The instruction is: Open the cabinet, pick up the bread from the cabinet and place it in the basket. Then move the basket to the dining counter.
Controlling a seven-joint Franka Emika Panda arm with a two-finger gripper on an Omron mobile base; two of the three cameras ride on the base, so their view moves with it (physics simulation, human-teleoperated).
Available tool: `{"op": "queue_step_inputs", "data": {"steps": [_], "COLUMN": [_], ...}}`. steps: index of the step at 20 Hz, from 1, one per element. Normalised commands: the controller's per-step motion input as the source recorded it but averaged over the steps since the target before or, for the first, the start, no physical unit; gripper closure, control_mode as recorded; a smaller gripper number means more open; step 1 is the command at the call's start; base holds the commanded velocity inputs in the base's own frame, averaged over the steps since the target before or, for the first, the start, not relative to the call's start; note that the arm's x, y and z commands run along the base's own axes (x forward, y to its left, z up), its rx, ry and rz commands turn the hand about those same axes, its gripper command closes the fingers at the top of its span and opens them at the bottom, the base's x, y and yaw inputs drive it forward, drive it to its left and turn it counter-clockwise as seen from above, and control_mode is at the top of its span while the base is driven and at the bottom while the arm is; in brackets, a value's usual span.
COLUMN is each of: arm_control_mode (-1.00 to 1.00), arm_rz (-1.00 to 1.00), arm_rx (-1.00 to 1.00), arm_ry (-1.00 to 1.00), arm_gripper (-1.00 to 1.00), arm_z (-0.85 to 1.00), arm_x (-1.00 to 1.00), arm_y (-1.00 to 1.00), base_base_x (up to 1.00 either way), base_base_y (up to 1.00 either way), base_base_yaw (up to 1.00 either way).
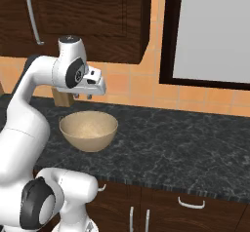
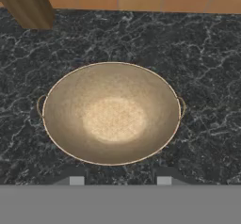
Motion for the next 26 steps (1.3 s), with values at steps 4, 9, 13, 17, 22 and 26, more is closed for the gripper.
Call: {"op": "queue_step_inputs", "data": {"steps": [4,9,13,17,22,26], "arm_control_mode": [-1.0,-1.0,-1.0,-1.0,-1.0,-1.0], "arm_rz": [0.0,-0.01,0.0,0.0,0.02,0.0], "arm_rx": [-0.02,-0.1,-0.06,-0.01,-0.04,-0.07], "arm_ry": [-0.06,-0.31,-0.28,-0.19,-0.31,-0.15], "arm_gripper": [-1.0,-1.0,-1.0,-1.0,-1.0,-1.0], "arm_z": [0.0,0.14,0.36,0.6,0.88,1.0], "arm_x": [-0.05,-0.07,0.0,0.01,0.04,0.37], "arm_y": [0.02,0.67,0.96,0.85,0.73,0.81], "base_base_x": [0.0,0.0,0.0,0.0,0.0,0.0], "base_base_y": [0.0,0.0,0.0,0.0,0.0,0.0], "base_base_yaw": [0.0,0.0,0.0,0.0,0.0,0.0]}}
